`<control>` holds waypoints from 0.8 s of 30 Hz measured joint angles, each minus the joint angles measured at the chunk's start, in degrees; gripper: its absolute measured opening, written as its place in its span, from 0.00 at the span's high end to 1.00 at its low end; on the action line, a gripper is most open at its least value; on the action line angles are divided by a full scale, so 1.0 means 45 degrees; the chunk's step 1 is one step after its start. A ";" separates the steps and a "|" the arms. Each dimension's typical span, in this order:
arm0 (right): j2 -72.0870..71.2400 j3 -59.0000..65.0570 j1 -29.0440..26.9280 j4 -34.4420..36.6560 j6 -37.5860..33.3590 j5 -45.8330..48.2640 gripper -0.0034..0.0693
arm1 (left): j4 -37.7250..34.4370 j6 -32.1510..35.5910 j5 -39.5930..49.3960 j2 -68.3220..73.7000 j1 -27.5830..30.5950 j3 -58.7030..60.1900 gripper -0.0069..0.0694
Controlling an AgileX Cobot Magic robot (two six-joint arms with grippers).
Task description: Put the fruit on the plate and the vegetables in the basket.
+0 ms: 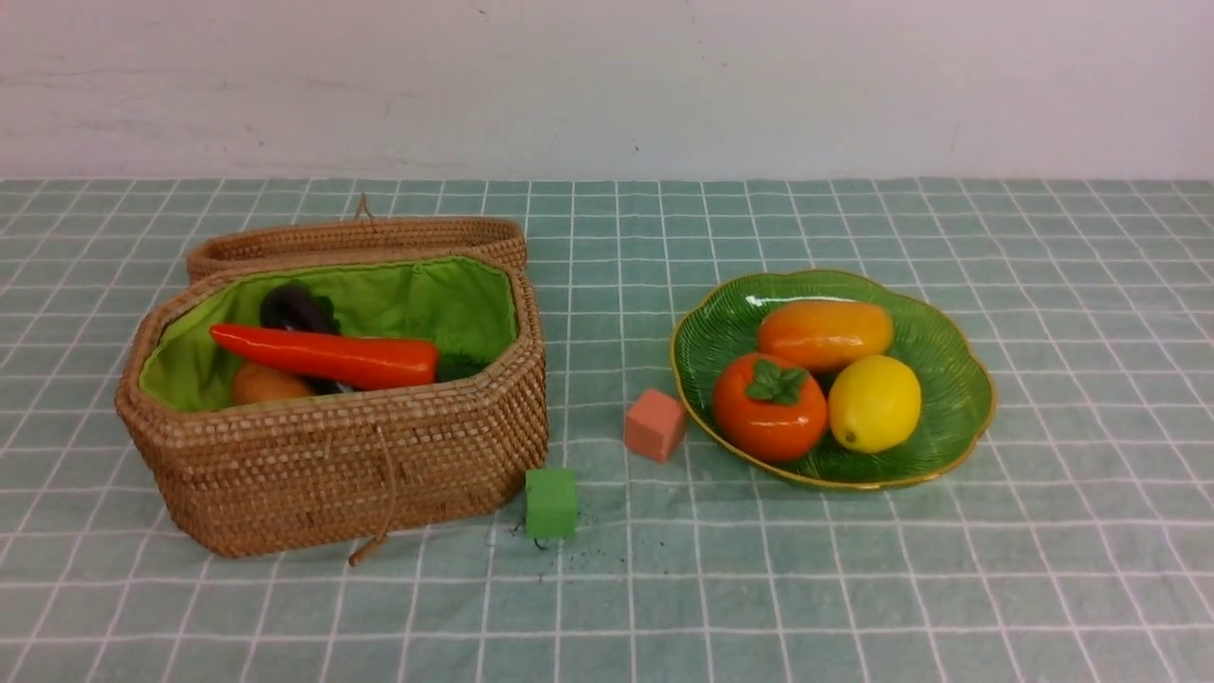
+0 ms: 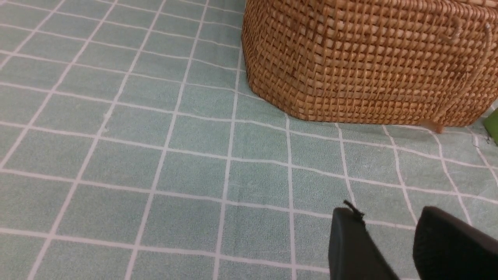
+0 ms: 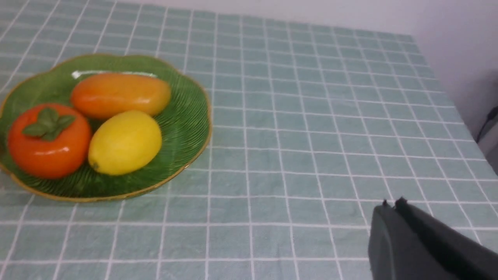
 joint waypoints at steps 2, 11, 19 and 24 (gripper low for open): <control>-0.1680 0.1742 -0.0481 -0.0243 0.0261 -0.0765 0.95 | 0.0000 0.0000 0.0000 0.0000 0.0000 0.0000 0.60; -0.5679 0.6150 -0.1052 -0.0290 0.0421 -0.1504 0.95 | 0.0000 0.0000 0.0000 0.0000 0.0000 0.0000 0.60; -0.5762 0.6832 -0.1052 -0.0497 0.0427 -0.1127 0.94 | 0.0000 0.0012 0.0023 0.0000 0.0000 0.0010 0.60; -0.5762 0.6832 -0.1052 -0.0532 0.0427 -0.1116 0.93 | 0.0000 0.0012 0.0023 0.0000 0.0000 0.0010 0.60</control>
